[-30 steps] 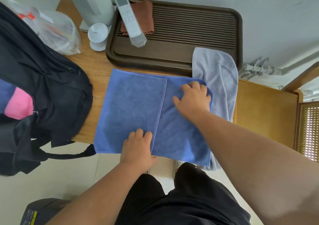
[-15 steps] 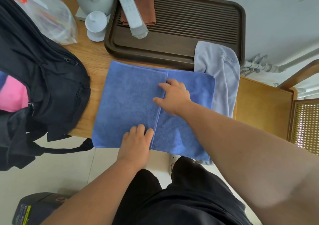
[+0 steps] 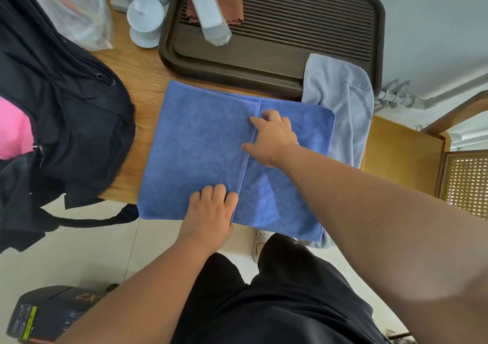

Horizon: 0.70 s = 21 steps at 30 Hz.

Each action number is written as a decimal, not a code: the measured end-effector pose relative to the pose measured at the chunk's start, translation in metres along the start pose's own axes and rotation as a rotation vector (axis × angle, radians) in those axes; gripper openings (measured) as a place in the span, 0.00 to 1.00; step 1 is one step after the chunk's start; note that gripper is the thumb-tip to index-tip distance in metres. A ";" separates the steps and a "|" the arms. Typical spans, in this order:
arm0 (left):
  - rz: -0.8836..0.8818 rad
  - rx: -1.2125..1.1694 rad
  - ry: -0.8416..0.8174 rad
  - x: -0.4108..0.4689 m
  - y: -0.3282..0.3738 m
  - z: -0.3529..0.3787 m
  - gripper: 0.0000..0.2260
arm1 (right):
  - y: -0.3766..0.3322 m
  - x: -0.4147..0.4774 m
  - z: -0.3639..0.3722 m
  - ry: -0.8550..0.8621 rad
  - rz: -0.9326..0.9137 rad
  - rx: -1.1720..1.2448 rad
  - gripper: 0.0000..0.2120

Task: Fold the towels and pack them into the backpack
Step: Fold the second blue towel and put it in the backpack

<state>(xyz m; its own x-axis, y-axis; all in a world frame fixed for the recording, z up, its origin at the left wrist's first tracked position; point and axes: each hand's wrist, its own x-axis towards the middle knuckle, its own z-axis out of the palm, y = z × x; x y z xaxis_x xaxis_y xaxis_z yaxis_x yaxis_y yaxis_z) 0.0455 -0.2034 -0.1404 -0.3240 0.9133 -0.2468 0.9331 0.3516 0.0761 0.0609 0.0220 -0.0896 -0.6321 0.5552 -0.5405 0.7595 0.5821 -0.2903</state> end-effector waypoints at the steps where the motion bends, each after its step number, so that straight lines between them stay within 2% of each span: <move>1: -0.002 -0.007 0.004 -0.001 0.001 -0.001 0.23 | 0.000 0.000 -0.001 -0.004 -0.004 -0.011 0.35; 8: -0.035 -0.029 0.013 -0.001 0.002 -0.005 0.23 | 0.003 0.002 0.000 -0.023 -0.012 0.010 0.35; 13: -0.028 -0.072 -0.002 -0.005 -0.002 -0.011 0.20 | 0.007 -0.003 0.001 0.067 -0.082 0.100 0.32; 19: -0.011 -0.288 0.005 -0.009 -0.017 -0.025 0.16 | 0.002 -0.003 0.001 0.044 -0.118 0.450 0.28; 21: -0.094 -0.392 -0.038 -0.009 -0.021 -0.029 0.15 | 0.000 -0.001 0.000 0.016 -0.083 0.514 0.26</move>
<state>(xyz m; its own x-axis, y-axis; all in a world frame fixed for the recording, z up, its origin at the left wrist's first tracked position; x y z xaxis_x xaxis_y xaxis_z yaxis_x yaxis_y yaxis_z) 0.0243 -0.2135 -0.1118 -0.3920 0.8678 -0.3053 0.7671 0.4915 0.4124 0.0618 0.0214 -0.0890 -0.6925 0.5307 -0.4887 0.6818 0.2600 -0.6838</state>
